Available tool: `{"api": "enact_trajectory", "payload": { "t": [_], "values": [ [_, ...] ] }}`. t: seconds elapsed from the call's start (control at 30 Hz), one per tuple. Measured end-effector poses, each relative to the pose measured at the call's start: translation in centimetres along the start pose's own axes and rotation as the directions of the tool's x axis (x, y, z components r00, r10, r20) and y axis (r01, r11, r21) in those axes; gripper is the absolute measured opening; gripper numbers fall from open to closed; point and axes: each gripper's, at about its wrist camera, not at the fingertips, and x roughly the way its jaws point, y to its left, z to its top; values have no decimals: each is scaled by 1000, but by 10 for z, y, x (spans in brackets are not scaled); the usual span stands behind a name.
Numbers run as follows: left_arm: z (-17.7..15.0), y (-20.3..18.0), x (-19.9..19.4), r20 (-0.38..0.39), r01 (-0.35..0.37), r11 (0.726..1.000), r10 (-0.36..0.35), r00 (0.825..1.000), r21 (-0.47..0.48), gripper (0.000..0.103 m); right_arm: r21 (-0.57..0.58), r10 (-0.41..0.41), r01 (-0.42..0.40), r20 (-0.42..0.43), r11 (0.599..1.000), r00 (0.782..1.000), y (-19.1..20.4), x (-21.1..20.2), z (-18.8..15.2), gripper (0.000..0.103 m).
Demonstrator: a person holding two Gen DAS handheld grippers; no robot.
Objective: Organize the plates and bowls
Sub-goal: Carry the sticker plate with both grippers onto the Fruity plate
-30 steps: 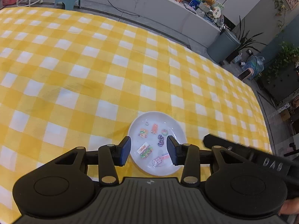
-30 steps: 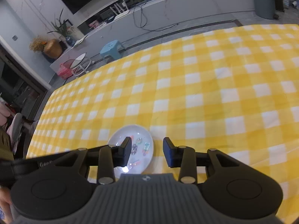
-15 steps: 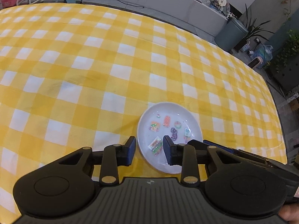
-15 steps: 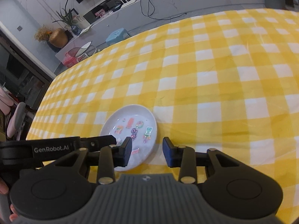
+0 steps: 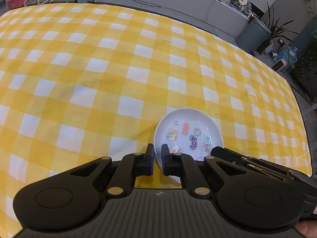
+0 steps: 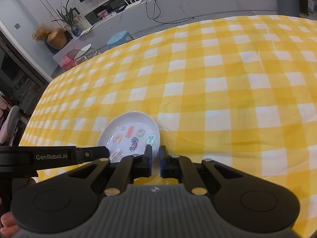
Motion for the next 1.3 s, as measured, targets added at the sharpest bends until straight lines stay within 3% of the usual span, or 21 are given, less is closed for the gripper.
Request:
{"api": "enact_trajectory", "payload": {
  "t": [0.2,0.67,0.83,1.0,1.3],
  "values": [
    [0,-4,-9,41,-13,1000,12,999,27,7,26,30,-30,4,999,1000,-1,-10,3,3],
    [2,-25,-46,84,150,987,-155,984,59,3,59,-26,22,64,998,998,6,-77,9,3],
    [-6,-42,-51,28,252,964,-255,967,84,2,77,-50,45,64,996,997,-8,-113,-3,3],
    [-22,-72,-54,-49,306,936,-302,952,173,3,115,-70,60,82,992,994,-25,-155,-21,3],
    [-52,-121,-42,-208,341,880,-285,936,331,5,220,-97,78,76,972,992,-56,-189,-77,3]
  ]
}}
